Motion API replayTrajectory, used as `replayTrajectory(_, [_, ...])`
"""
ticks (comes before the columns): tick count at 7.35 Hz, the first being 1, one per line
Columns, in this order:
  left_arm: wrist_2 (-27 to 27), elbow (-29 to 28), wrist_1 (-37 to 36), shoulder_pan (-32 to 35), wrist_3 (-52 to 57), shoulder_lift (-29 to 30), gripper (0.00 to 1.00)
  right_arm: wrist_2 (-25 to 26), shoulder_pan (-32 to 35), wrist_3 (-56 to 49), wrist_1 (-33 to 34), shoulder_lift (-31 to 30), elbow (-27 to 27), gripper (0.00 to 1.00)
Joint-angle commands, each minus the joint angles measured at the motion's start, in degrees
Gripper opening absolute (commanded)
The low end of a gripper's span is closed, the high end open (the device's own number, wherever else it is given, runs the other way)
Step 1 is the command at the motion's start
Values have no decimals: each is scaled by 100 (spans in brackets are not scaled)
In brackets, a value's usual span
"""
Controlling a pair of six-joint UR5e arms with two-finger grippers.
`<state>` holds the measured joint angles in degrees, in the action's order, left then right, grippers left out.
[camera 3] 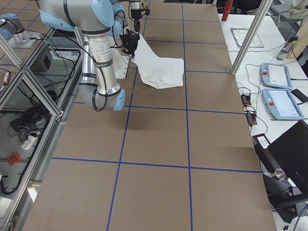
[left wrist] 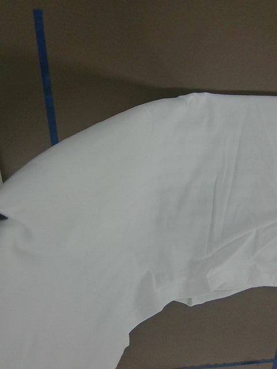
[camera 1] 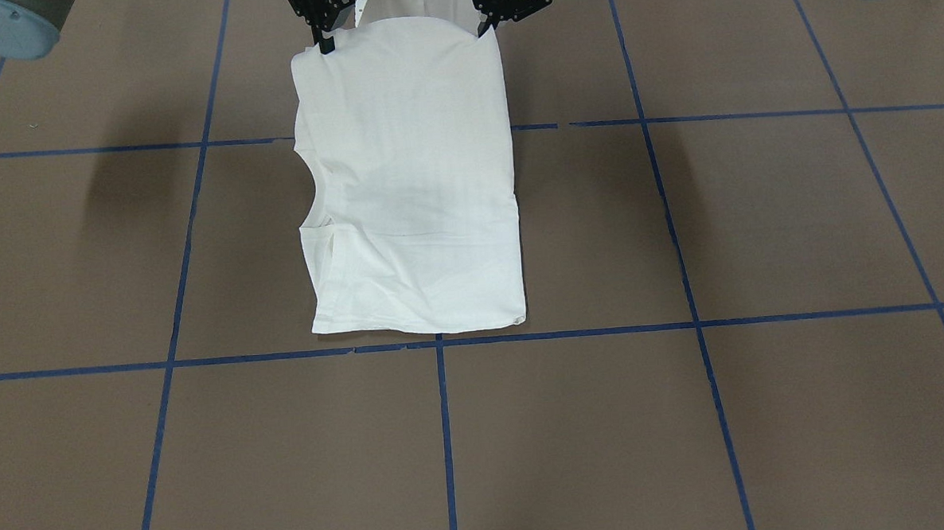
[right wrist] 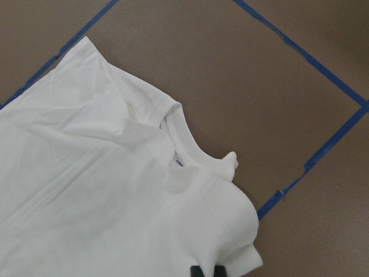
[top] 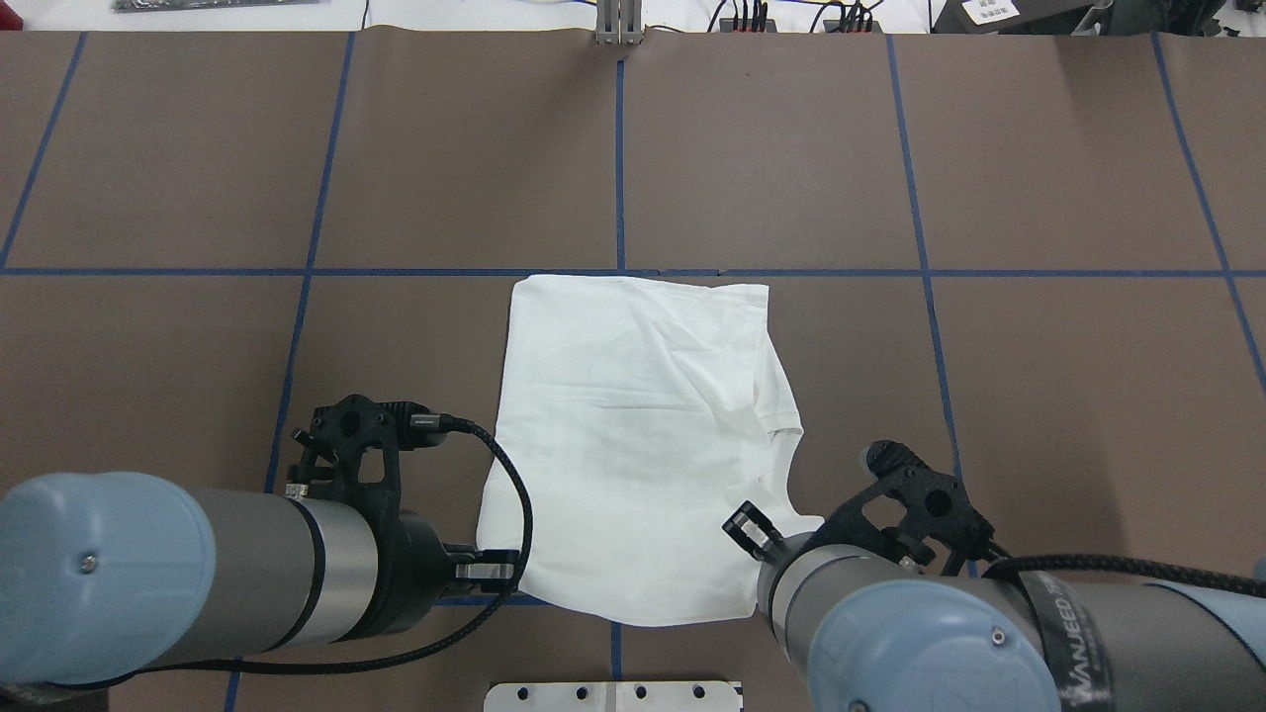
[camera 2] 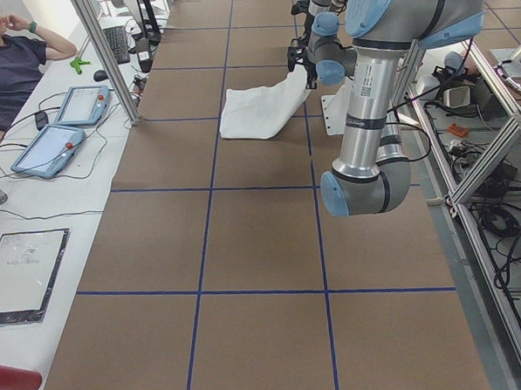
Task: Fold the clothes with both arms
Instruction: 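Lift the near edge with both grippers and fold it toward the collar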
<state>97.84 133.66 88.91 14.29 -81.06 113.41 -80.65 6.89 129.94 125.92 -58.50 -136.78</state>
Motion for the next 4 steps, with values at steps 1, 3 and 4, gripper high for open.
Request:
replayTrajectory(1, [7,-462,-32,501,378,347,0,-30,635,-441,-286,75,360,0])
replayTrajectory(3, [-10,-1172,3,1090,581,706,0,-100,1180,-837,-576,364,1123,0])
replayTrajectory(4, [-1,-1672,12,1424,922,961,0,-222,1435,-969,-1004,374,1545,0])
